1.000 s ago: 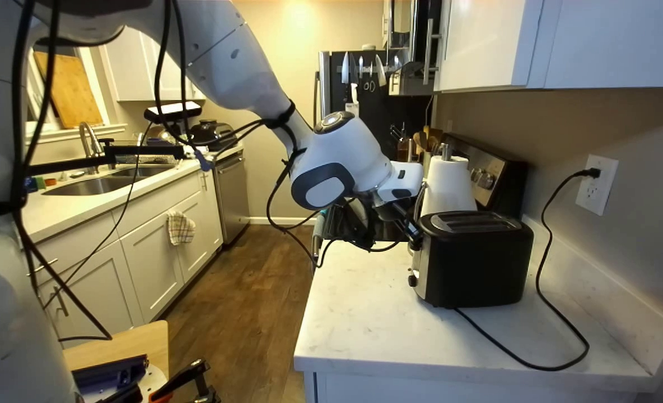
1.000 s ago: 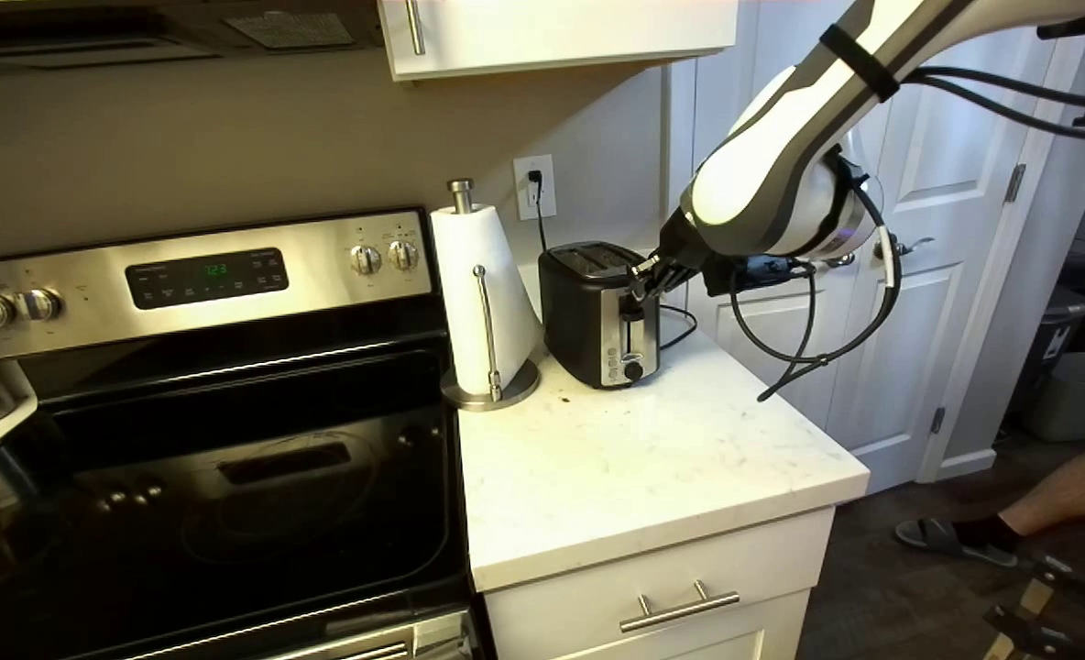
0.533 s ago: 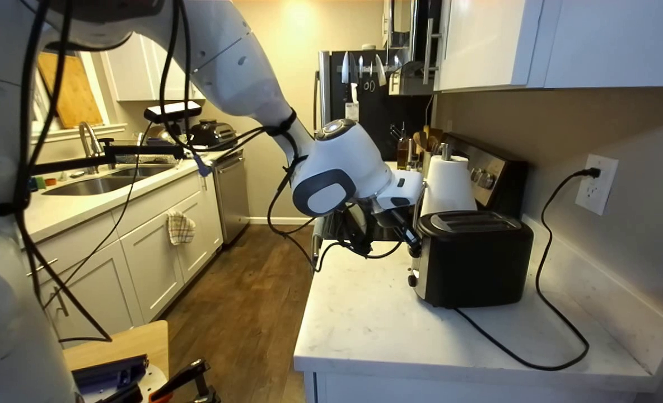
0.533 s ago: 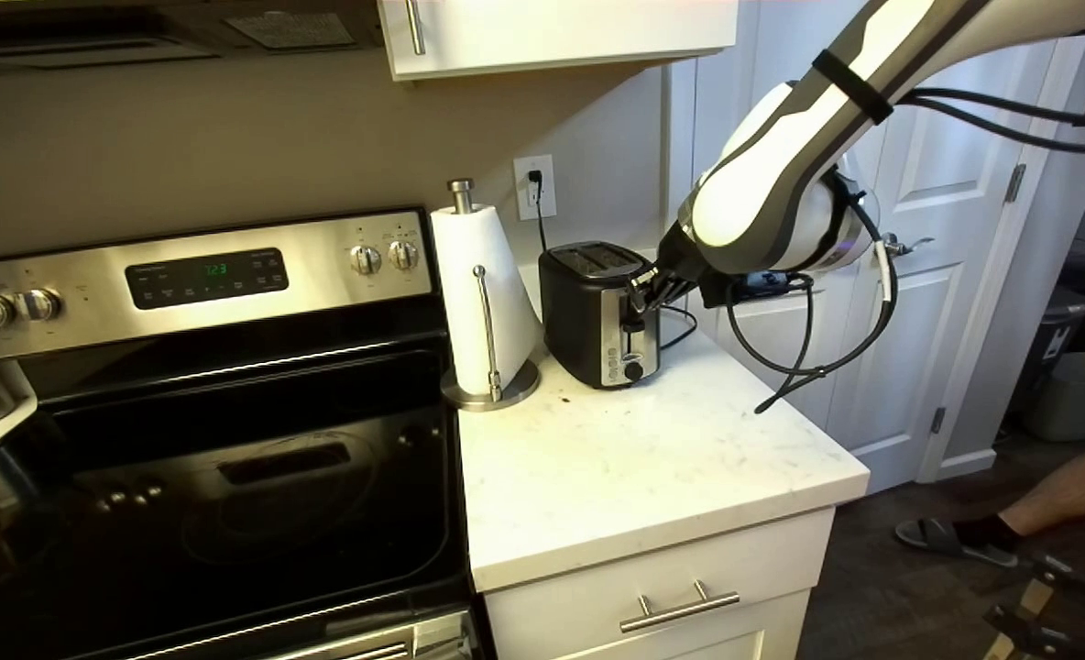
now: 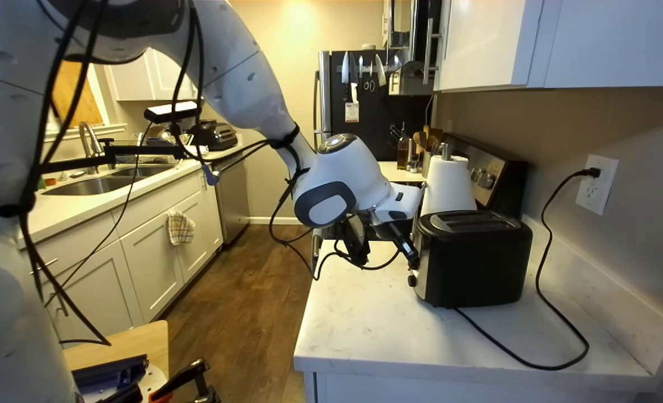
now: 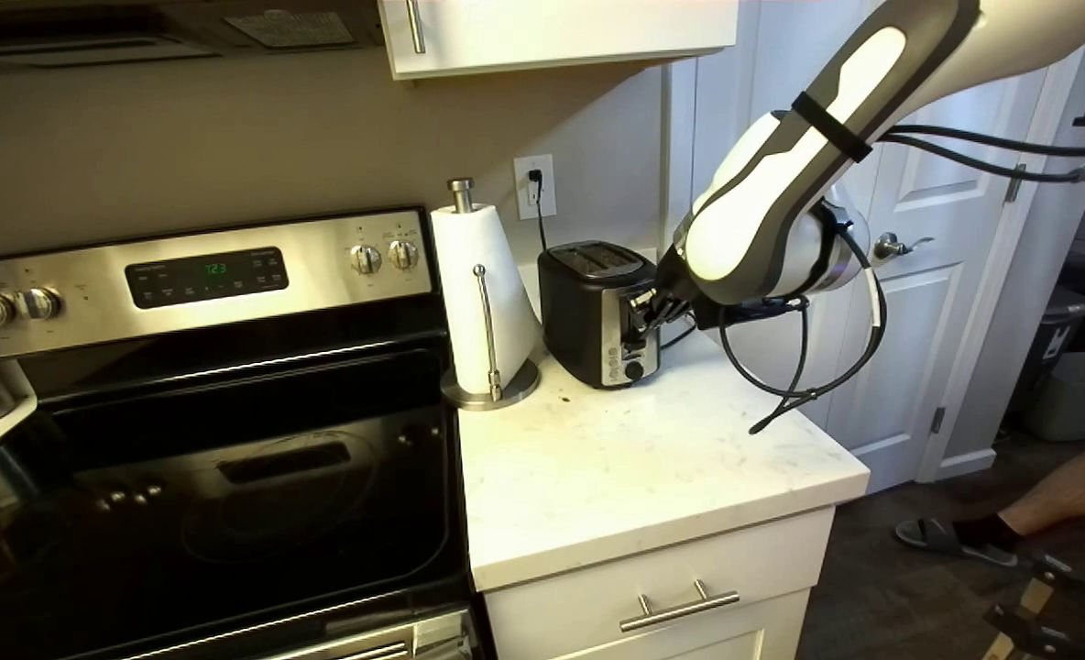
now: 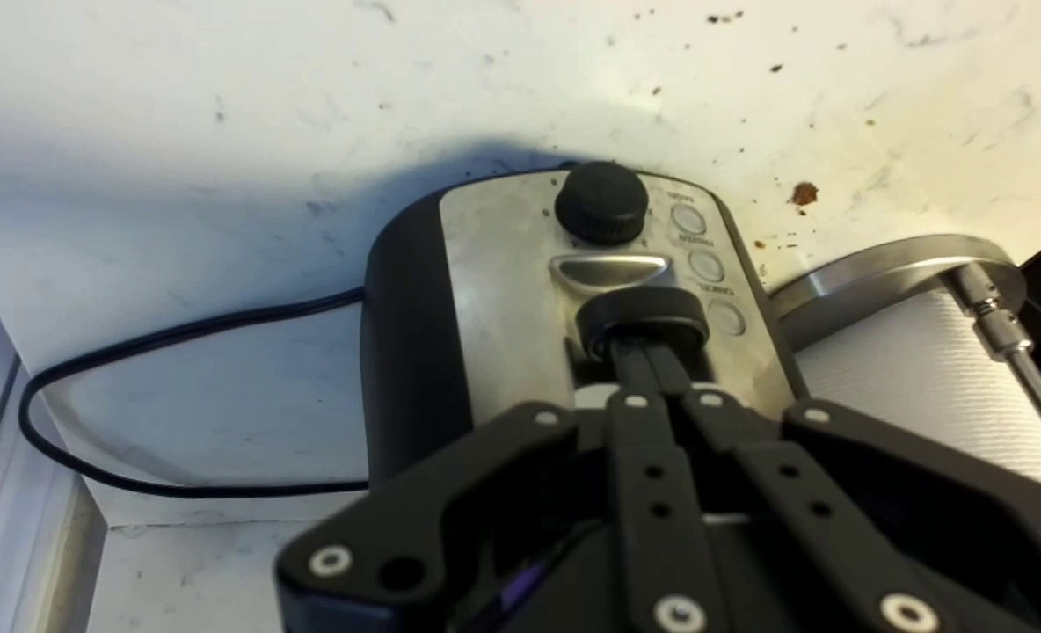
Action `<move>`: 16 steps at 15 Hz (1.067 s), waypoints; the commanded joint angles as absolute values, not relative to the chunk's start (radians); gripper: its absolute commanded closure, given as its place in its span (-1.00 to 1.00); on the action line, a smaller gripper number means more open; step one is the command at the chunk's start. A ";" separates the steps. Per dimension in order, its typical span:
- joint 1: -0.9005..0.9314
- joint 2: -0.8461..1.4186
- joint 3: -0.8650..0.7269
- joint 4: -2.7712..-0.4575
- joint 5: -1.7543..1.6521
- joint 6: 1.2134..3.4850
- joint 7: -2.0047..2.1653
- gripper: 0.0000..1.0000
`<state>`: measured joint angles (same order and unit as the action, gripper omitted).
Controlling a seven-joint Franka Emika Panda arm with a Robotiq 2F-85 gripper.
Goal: Push down the toaster lever
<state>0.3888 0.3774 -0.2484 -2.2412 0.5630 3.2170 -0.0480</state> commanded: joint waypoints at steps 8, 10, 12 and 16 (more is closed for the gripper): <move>0.273 0.482 -0.150 -2.246 0.462 3.190 0.107 1.00; 0.249 0.493 -0.138 -2.251 0.420 3.200 0.157 1.00; 0.224 0.481 -0.121 -2.248 0.389 3.220 0.181 1.00; 0.253 0.418 -0.143 -2.269 0.402 3.315 0.130 1.00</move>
<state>0.2531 0.4001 -0.1386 -2.2392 0.4083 3.2331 0.1441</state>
